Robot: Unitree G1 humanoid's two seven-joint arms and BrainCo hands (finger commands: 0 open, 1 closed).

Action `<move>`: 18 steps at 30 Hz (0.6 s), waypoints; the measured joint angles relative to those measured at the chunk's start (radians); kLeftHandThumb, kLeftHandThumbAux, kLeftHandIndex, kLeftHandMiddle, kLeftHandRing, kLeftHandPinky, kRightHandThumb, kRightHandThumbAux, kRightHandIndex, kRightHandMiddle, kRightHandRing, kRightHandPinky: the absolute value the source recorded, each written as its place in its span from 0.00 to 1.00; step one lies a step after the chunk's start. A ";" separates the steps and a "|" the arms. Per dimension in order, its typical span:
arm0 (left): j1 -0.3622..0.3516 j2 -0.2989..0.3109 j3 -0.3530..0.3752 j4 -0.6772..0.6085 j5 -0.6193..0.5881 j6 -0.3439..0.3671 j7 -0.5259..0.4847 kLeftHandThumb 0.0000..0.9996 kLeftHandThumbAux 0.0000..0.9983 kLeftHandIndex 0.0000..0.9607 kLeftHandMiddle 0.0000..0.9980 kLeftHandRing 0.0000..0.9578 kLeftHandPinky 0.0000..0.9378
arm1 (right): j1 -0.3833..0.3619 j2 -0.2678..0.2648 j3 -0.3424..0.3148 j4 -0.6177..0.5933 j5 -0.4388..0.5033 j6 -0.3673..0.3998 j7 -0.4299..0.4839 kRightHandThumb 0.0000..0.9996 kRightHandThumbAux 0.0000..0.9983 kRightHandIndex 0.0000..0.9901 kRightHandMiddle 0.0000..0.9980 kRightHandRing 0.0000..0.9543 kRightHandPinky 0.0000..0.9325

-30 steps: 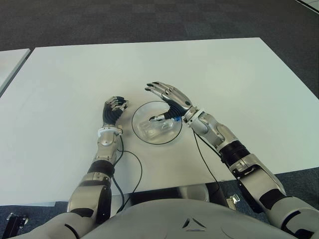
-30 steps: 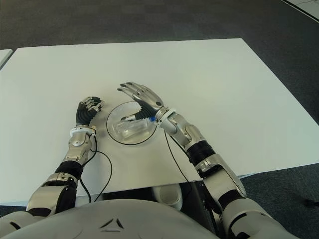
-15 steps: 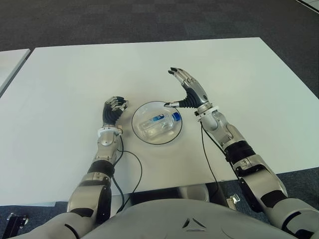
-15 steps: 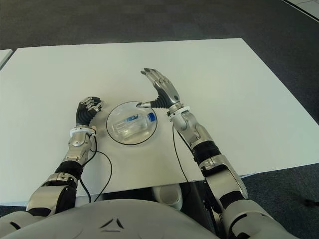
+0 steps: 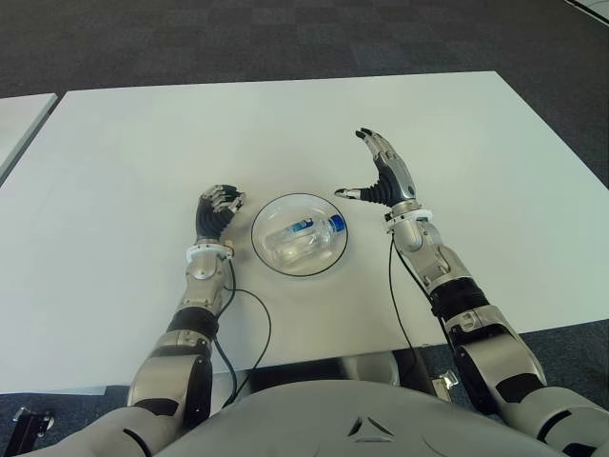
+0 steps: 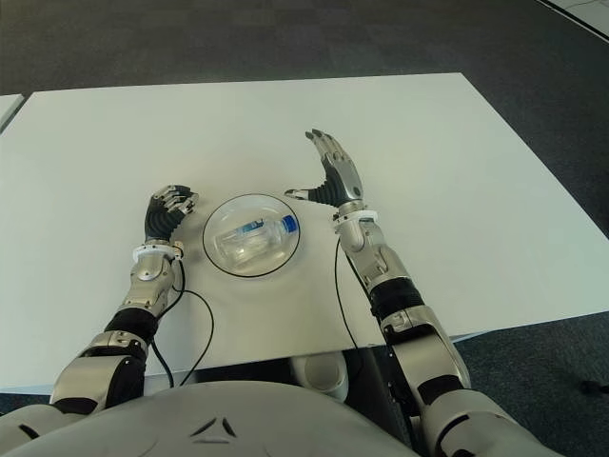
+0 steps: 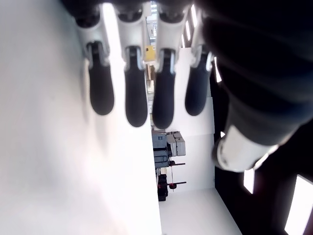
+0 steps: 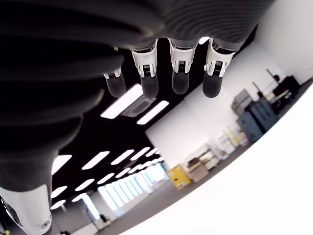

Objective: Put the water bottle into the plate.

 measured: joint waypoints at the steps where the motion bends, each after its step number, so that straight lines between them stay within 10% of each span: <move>1: 0.000 0.000 0.000 0.000 0.000 0.000 0.000 0.70 0.73 0.43 0.45 0.47 0.49 | 0.001 0.003 -0.001 0.000 0.000 0.013 -0.001 0.11 0.70 0.00 0.04 0.06 0.15; 13: -0.002 0.001 0.000 0.003 0.000 -0.001 0.000 0.69 0.73 0.43 0.45 0.48 0.50 | 0.005 0.050 -0.014 0.093 0.043 0.081 -0.030 0.26 0.72 0.05 0.12 0.14 0.24; 18: -0.002 0.002 0.001 0.008 0.000 -0.007 0.000 0.70 0.73 0.43 0.45 0.48 0.51 | 0.011 0.072 -0.042 0.168 0.104 0.038 -0.048 0.48 0.81 0.15 0.29 0.27 0.31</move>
